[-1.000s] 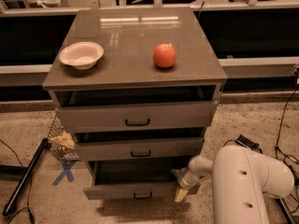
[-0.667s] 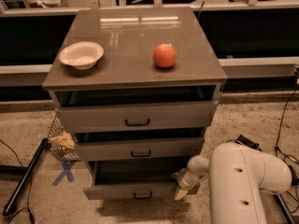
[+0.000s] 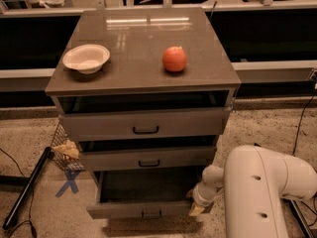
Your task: Open bottom drawer
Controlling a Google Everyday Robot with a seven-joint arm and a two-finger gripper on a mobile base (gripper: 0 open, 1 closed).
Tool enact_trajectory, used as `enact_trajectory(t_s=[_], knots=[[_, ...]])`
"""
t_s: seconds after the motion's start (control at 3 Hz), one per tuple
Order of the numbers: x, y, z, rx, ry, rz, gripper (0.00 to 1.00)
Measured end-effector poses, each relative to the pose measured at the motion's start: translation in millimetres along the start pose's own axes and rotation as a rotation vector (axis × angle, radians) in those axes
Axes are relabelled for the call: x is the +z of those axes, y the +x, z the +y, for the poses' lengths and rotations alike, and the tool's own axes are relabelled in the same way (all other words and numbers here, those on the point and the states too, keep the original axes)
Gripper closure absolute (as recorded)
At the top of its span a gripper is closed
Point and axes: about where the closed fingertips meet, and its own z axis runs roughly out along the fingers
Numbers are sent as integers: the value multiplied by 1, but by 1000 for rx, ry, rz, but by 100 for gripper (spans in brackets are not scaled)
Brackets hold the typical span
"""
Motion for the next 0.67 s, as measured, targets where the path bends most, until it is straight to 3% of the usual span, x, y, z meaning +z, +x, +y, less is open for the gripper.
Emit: enact_trajectory(t_s=[0.33,0.67], knots=[[-8,2,24,22,-68,-22,49],[-16,-7,43,9,-130,-129,39]])
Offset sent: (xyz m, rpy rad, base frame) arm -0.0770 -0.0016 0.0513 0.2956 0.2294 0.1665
